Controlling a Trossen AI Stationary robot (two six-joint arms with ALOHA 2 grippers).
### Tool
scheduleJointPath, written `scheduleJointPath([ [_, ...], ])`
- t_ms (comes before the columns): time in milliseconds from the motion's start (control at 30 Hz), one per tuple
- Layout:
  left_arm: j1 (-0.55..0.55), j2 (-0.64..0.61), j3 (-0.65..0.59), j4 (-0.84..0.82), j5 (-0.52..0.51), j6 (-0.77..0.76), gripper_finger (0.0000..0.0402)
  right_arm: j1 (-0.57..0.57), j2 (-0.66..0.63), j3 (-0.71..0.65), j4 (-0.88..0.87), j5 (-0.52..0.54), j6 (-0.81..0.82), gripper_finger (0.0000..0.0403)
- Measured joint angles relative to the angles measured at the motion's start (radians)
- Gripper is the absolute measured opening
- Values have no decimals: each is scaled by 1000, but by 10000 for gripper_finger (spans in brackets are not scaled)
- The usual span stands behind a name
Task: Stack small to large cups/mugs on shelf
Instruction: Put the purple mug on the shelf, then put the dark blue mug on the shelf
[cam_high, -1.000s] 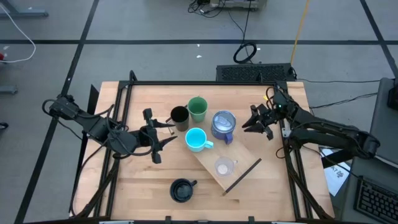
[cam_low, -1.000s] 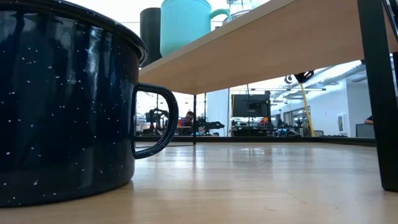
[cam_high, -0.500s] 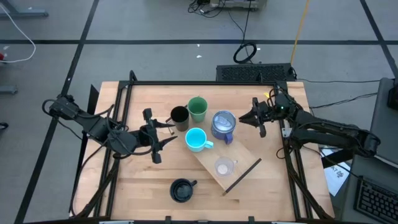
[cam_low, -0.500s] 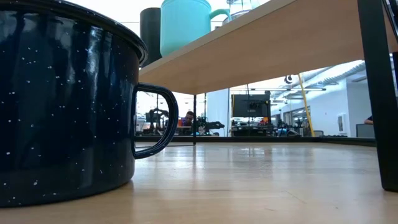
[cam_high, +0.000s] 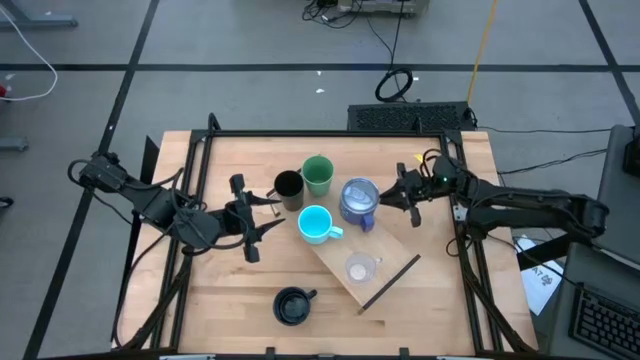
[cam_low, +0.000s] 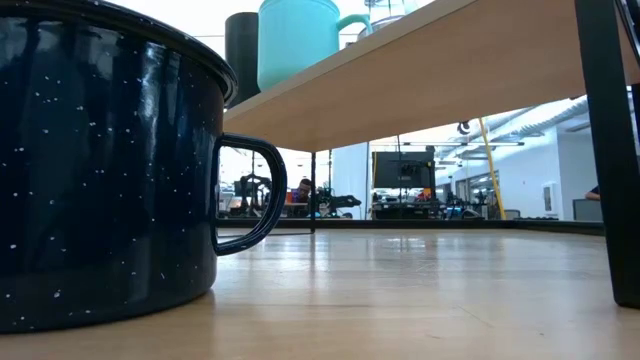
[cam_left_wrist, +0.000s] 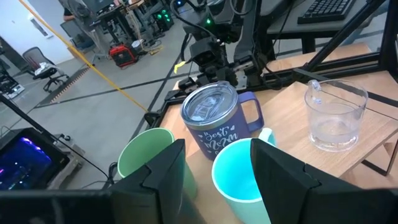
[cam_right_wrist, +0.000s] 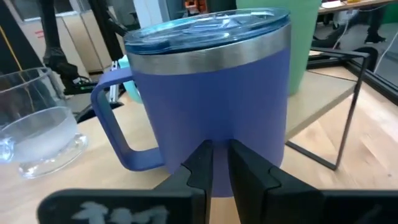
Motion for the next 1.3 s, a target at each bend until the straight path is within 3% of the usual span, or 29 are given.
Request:
scheduleJointPath([
  [200, 0, 0, 0, 0, 0, 1, 182, 31, 49, 0, 52, 51, 7, 38],
  [567, 0, 0, 0, 0, 0, 2, 182, 76, 166, 0, 207, 54, 27, 38],
  [1033, 0, 0, 0, -2, 0, 7, 182, 76, 201, 0, 314, 58, 61, 38],
  [1133, -3, 0, 0, -22, 1, -6, 182, 82, 150, 0, 272, 114, 82, 38],
  [1300, -21, 0, -4, -65, 2, -41, 182, 166, 19, 0, 69, 319, 92, 33],
])
